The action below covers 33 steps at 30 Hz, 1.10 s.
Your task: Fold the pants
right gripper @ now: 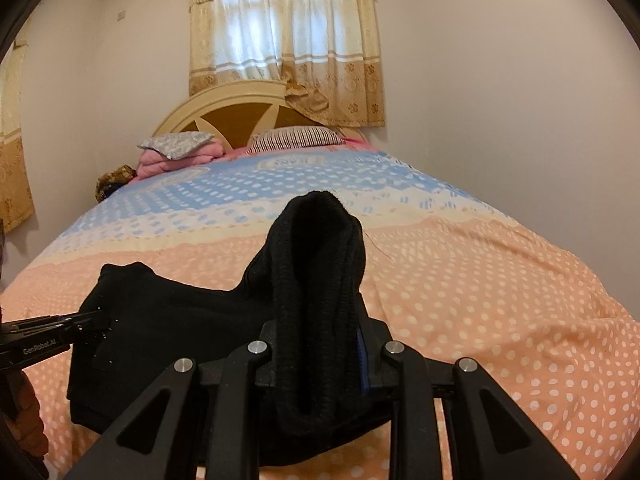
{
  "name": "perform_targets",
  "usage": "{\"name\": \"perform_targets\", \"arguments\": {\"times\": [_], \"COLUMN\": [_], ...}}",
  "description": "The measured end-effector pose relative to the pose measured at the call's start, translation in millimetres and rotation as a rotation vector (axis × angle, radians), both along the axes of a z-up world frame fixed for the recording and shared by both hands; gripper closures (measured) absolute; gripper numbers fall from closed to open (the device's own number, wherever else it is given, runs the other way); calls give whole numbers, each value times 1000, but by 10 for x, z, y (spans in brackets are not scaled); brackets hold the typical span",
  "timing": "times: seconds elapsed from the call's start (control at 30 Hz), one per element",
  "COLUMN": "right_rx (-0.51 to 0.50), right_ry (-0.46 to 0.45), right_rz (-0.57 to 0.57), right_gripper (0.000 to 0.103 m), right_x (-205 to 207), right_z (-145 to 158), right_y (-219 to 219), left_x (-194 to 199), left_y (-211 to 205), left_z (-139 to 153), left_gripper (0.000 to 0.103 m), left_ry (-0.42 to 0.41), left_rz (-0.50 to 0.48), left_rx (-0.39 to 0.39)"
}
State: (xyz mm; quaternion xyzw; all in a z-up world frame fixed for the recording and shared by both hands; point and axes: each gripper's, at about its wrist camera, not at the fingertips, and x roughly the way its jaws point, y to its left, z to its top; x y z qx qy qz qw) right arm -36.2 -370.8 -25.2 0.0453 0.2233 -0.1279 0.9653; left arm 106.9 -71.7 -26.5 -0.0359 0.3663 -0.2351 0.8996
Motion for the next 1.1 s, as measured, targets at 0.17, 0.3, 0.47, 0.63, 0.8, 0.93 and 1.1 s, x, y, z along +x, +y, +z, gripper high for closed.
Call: {"name": "perform_targets", "arguments": {"times": [0.17,0.3,0.47,0.63,0.8,0.93,1.1], "right_rx": [-41,-44,-23,-9,-15,-12,-9], "right_ry": [-32,-37,-25,-8,-5,-9,-25], "right_rz": [30,70,114,134,157,175,234], "right_gripper": [79,79,79,79,79,79,79], "right_x": [4,110,237,290,330,422,663], "right_z": [150,174,118,44,57,73,127], "right_y": [185,346,520,619,694,782,1014], "left_x": [43,111,122,156,192,240,391], "left_y": [155,304,461,568,654,775,1072], "left_z": [103,109,52,-24,-42,13,85], "left_gripper": [90,90,90,90,90,90,90], "left_ry": [-26,-31,-18,10,16,-2,-19], "left_rz": [35,79,108,124,143,163,232], "left_rx": [-13,-7,4,0,2,13,22]}}
